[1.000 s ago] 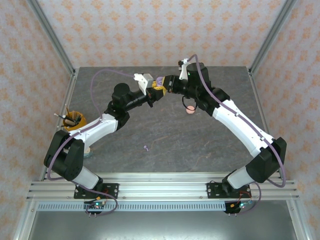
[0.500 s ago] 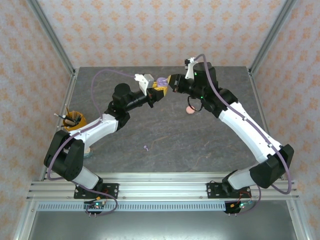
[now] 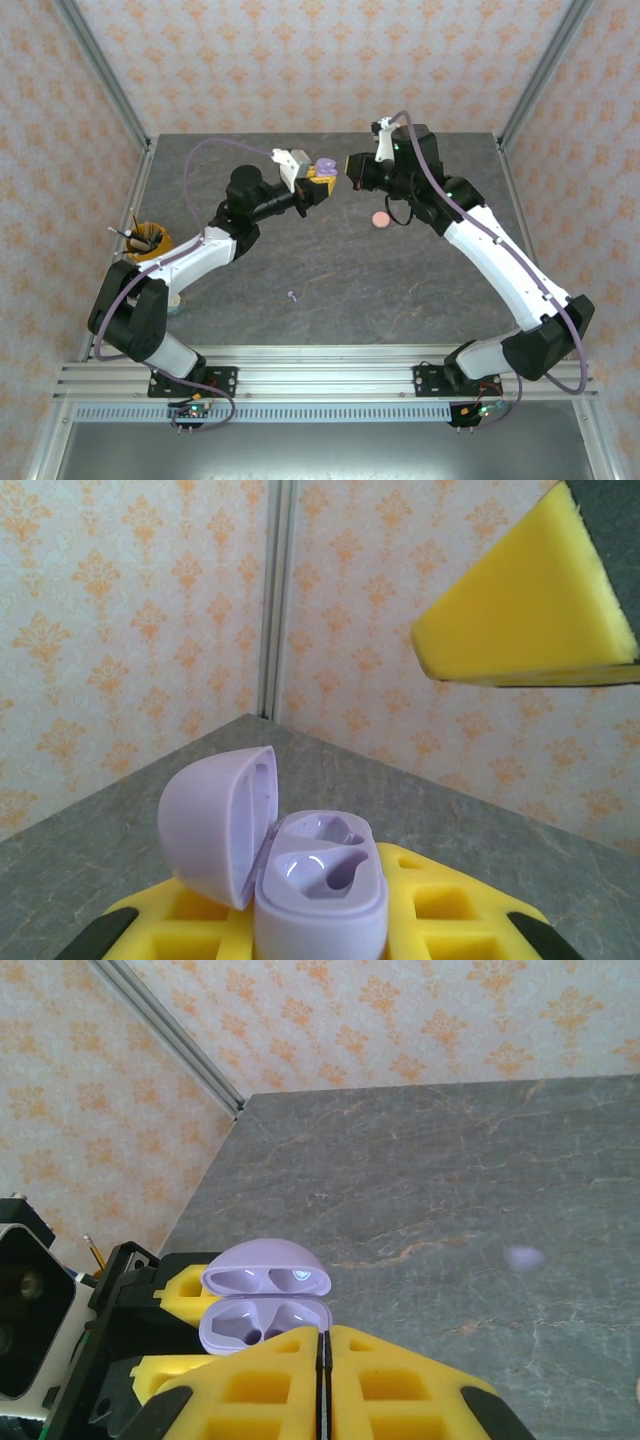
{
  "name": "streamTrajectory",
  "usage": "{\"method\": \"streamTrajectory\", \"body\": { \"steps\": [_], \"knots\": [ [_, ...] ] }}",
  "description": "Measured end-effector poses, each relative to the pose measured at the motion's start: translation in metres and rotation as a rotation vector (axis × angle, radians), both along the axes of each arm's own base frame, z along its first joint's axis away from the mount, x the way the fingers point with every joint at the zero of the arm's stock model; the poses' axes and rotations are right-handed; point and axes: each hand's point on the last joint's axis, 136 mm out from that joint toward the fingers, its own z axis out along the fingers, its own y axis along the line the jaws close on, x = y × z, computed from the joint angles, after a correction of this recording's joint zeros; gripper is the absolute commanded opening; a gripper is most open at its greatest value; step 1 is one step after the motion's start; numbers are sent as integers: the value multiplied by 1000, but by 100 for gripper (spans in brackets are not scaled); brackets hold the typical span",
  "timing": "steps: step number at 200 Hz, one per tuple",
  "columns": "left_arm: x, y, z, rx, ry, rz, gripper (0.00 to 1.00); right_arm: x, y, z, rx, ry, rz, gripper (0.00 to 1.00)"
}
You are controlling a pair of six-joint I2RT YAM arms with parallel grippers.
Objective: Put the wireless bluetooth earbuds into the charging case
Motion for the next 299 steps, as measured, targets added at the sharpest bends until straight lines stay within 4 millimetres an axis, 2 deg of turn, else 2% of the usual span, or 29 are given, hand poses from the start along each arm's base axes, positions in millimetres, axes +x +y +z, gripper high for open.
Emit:
{"method": "streamTrajectory", "body": {
  "steps": [22, 44, 64, 96, 122, 140, 154, 176, 191, 203, 230, 246, 262, 284, 299],
  "knots": [
    [0, -1, 3, -2, -6, -5, 0, 3, -3, 2, -11, -12, -13, 11],
    [1, 0, 3, -2, -5, 3, 0, 13, -11, -8, -12, 13, -55, 12],
    [4, 2, 0, 0, 0, 25, 0, 25, -28, -40, -14, 82, -133, 13],
    [6, 10, -17, 16, 32, 81, 0, 36, -47, -96, -50, 207, -236, 16],
    [8, 16, -18, 18, 36, 118, 0, 48, -61, -113, -52, 255, -316, 35],
    [10, 18, -16, 15, 32, 137, 0, 66, -78, -119, -59, 292, -394, 51],
    [11, 20, -16, 14, 30, 150, 0, 87, -93, -124, -69, 322, -473, 56],
    [13, 22, -17, 15, 34, 170, 0, 121, -116, -137, -90, 373, -575, 56],
    [14, 24, -20, 17, 39, 180, 0, 139, -125, -157, -111, 414, -609, 54],
    [15, 26, -24, 20, 46, 193, 0, 145, -129, -177, -131, 458, -615, 54],
    [13, 33, -34, 30, 62, 228, 0, 145, -122, -222, -187, 565, -579, 48],
    [12, 38, -39, 36, 71, 254, 0, 144, -110, -237, -196, 604, -527, 47],
    [12, 43, -42, 39, 75, 282, 0, 136, -96, -244, -207, 630, -465, 47],
    [10, 52, -43, 40, 74, 326, 0, 113, -61, -247, -230, 640, -332, 47],
    [10, 62, -41, 36, 68, 362, 0, 80, -30, -255, -264, 656, -222, 47]
  ]
}}
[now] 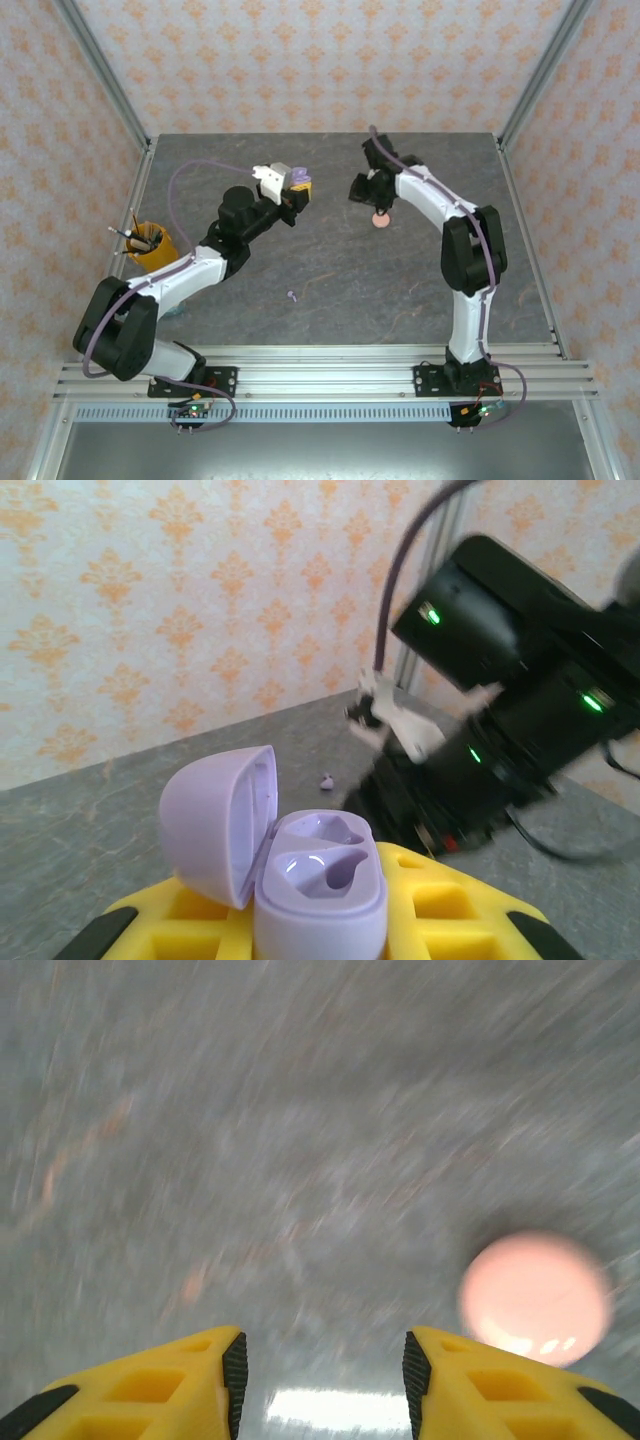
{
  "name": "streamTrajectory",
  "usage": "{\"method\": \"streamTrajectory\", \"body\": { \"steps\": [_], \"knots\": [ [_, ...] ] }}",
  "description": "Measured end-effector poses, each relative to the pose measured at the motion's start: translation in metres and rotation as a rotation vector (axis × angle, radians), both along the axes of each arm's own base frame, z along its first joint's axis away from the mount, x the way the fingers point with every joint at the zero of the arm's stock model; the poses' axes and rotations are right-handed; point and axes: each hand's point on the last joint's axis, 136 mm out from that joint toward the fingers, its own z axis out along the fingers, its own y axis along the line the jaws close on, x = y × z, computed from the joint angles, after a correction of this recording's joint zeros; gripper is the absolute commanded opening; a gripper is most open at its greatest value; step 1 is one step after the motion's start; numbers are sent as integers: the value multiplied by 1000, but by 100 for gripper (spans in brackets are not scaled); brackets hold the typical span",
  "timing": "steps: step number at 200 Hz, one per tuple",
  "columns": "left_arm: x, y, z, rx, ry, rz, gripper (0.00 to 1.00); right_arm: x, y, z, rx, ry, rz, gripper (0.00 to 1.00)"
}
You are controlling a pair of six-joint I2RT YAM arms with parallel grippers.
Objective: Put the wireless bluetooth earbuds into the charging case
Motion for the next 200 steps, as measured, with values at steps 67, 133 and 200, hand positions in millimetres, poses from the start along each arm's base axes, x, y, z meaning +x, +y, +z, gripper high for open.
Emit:
{"method": "streamTrajectory", "body": {
  "steps": [67, 133, 200],
  "knots": [
    [19, 83, 27, -51, -49, 250, 0, -141, 105, -22, -4, 87, 395, 48],
    [17, 126, 51, -70, -104, 377, 0, -186, 159, -39, -60, 92, 607, 50],
    [19, 152, 46, -65, -97, 447, 0, -213, 173, -75, -212, 132, 728, 49]
  ]
}}
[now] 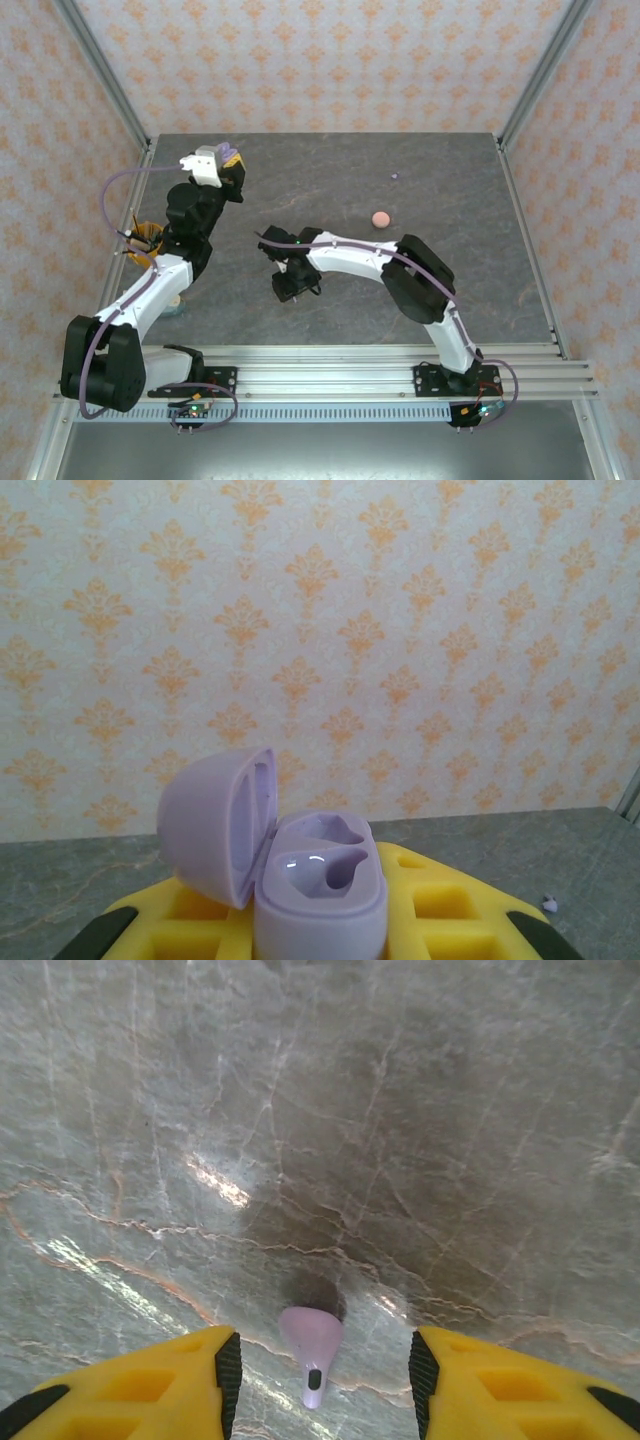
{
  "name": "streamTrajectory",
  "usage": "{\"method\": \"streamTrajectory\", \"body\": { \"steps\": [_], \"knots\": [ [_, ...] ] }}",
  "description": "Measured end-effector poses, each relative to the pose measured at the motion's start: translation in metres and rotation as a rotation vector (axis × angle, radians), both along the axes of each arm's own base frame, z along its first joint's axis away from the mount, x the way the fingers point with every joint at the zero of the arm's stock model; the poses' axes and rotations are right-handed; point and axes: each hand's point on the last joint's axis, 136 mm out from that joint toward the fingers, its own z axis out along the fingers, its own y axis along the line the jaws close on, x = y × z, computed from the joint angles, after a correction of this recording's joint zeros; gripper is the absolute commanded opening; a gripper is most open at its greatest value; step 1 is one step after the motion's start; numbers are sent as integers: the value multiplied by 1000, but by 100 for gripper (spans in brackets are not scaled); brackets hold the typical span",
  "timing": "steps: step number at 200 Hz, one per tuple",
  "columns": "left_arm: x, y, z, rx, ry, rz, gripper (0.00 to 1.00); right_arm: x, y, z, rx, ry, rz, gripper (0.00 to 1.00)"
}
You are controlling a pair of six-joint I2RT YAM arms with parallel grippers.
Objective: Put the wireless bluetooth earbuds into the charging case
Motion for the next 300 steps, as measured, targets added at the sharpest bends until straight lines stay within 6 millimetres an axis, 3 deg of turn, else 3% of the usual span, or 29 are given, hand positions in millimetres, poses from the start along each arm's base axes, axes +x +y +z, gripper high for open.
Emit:
{"method": "streamTrajectory", "body": {
  "steps": [56, 152, 225, 247, 300],
  "knots": [
    [1, 10, -3, -17, 8, 22, 0, -11, 2, -9, -86, -36, 49, 45],
    [0, 11, -12, -20, 27, 25, 0, -5, 1, -11, -143, -69, 24, 40],
    [0, 10, -12, -22, 28, 21, 0, -6, 3, -12, -138, -60, 11, 30],
    [0, 10, -12, -22, 28, 19, 0, -6, 4, -12, -127, -55, 0, 22],
    [-1, 6, -12, -38, 32, -5, 0, -1, -4, -11, -66, -36, -61, 14]
  ]
}}
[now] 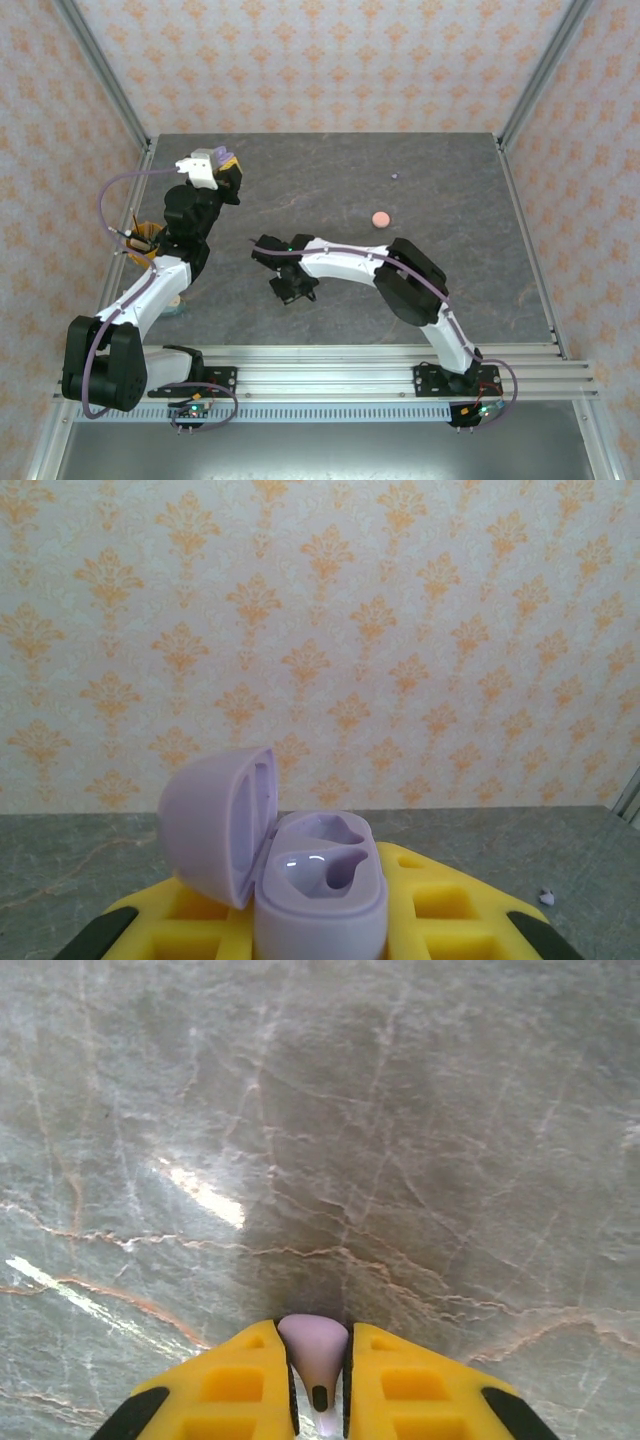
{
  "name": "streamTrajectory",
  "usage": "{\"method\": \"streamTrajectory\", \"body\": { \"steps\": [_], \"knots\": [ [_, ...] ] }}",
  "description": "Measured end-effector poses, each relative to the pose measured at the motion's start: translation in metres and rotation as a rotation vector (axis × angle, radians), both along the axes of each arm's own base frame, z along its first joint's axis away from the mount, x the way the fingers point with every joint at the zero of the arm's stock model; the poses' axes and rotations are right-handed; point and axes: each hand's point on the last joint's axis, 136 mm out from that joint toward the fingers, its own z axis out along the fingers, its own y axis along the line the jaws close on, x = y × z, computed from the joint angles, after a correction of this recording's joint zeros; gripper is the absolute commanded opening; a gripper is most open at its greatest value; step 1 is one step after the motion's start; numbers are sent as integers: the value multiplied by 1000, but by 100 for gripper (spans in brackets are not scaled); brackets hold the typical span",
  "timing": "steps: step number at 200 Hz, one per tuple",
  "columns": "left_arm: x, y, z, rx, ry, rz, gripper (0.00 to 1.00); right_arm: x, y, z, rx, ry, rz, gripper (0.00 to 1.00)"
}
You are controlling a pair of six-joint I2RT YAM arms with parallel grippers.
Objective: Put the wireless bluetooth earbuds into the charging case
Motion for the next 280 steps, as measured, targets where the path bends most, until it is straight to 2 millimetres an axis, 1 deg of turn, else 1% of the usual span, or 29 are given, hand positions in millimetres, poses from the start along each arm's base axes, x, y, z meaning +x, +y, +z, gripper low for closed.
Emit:
{"method": "streamTrajectory", "body": {
  "steps": [15, 73, 117, 137, 152, 163, 177, 206, 225, 235, 250, 269, 280],
  "knots": [
    [0, -1, 0, -1, 1, -4, 0, 5, -8, 1, 5, -4, -25, 14],
    [1, -7, -5, -7, 13, -39, 0, 31, -48, 2, -19, -50, -141, 11],
    [2, -15, -13, -21, 38, -84, 0, 38, -65, 3, -31, -93, -178, 10],
    [4, -19, -19, -21, 53, -108, 0, 40, -76, 7, -36, -114, -201, 9],
    [5, -22, -23, -20, 64, -121, 0, 44, -83, 16, -24, -139, -220, 9],
    [5, -25, -26, -22, 73, -136, 0, 49, -85, 26, -5, -167, -235, 9],
    [5, -31, -30, -22, 83, -155, 0, 55, -87, 44, 28, -208, -250, 9],
    [4, -51, -41, -18, 110, -213, 0, 66, -89, 92, 124, -301, -280, 10],
    [4, -60, -48, -16, 127, -235, 0, 73, -93, 113, 166, -334, -305, 10],
    [5, -63, -51, -16, 136, -241, 0, 77, -96, 117, 174, -341, -316, 10],
    [6, -64, -55, -17, 146, -244, 0, 80, -100, 117, 172, -342, -328, 9],
    [6, -66, -57, -17, 149, -247, 0, 78, -103, 109, 162, -331, -325, 9],
    [6, -66, -55, -17, 145, -248, 0, 74, -105, 100, 152, -313, -319, 9]
  ]
}}
